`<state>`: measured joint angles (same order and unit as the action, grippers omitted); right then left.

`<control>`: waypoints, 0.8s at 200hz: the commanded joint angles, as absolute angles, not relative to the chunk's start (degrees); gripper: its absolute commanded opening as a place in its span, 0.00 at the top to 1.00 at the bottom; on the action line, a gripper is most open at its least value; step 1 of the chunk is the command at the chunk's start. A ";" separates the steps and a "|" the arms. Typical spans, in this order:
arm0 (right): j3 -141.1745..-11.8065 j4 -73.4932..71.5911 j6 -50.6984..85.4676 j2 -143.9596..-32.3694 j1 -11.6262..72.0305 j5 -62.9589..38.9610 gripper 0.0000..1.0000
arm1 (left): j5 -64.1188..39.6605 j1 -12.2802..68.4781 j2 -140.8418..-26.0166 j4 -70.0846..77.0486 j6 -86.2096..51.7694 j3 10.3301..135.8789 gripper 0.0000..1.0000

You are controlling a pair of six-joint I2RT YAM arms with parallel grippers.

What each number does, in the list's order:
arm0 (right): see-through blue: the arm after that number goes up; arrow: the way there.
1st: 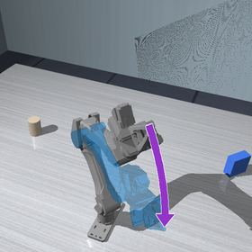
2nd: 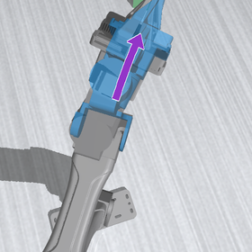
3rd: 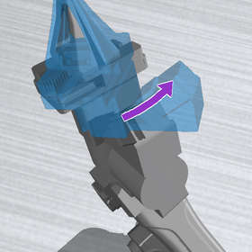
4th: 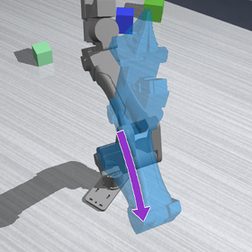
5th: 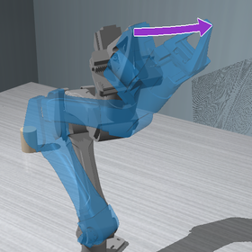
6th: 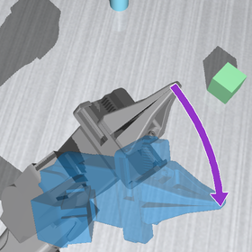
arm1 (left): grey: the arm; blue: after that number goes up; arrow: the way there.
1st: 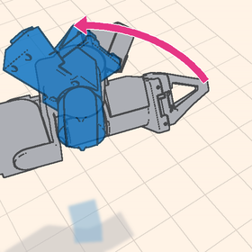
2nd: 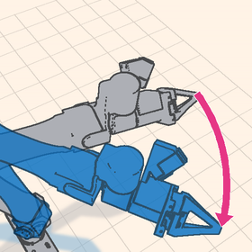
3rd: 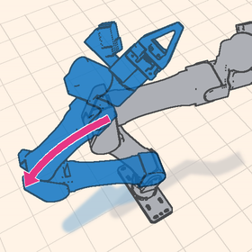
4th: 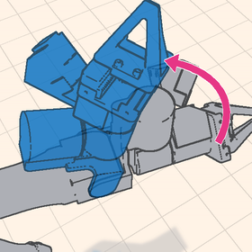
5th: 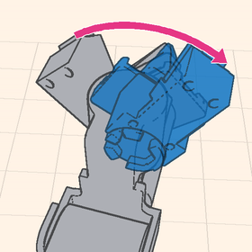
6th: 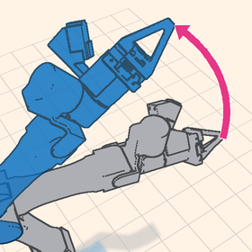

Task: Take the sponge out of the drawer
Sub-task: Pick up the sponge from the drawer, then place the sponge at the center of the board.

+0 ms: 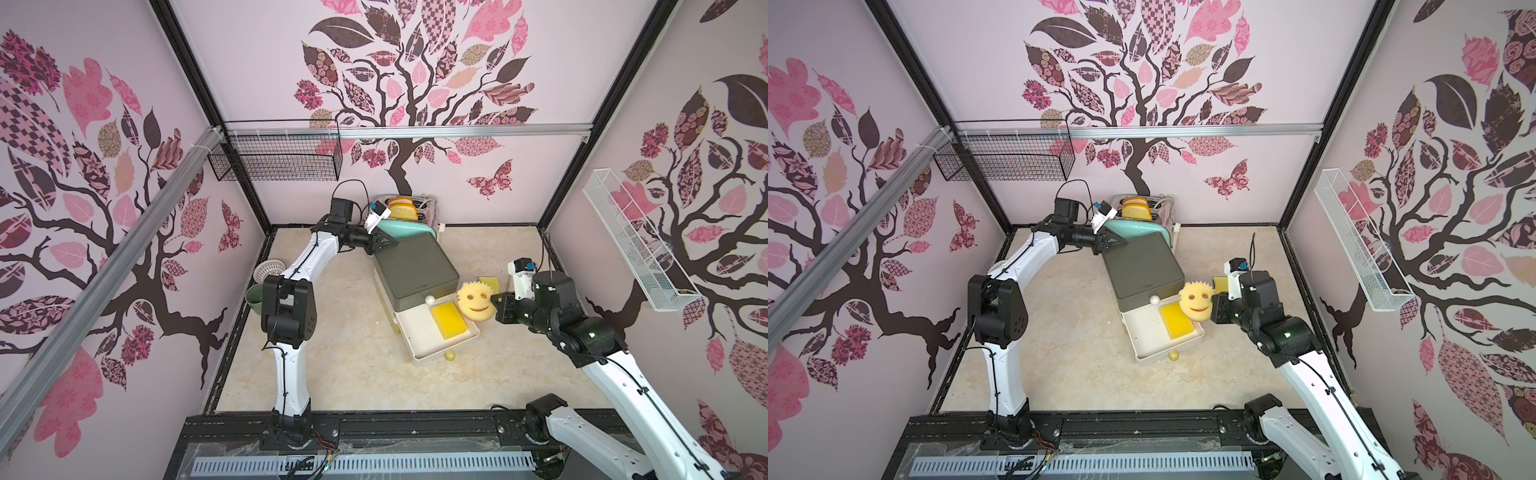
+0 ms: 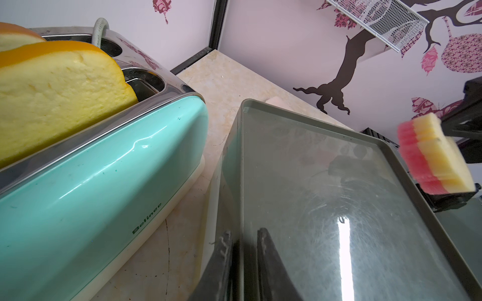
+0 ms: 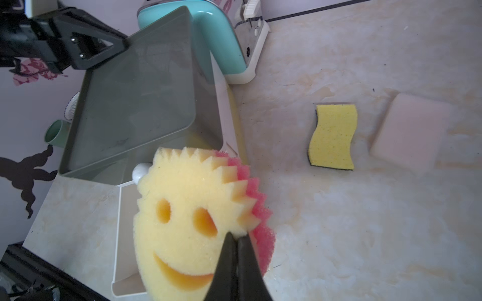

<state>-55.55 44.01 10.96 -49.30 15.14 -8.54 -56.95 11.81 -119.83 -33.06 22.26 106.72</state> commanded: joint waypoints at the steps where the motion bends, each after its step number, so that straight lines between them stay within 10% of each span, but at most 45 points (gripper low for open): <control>1: -55.24 37.79 9.48 -52.72 6.00 -16.98 1.00 | -53.64 12.09 -124.63 -37.93 23.66 104.59 0.80; 160: -62.40 19.69 6.96 -96.88 -1.59 -25.52 1.00 | -54.79 11.43 -125.20 -38.10 23.47 104.94 0.79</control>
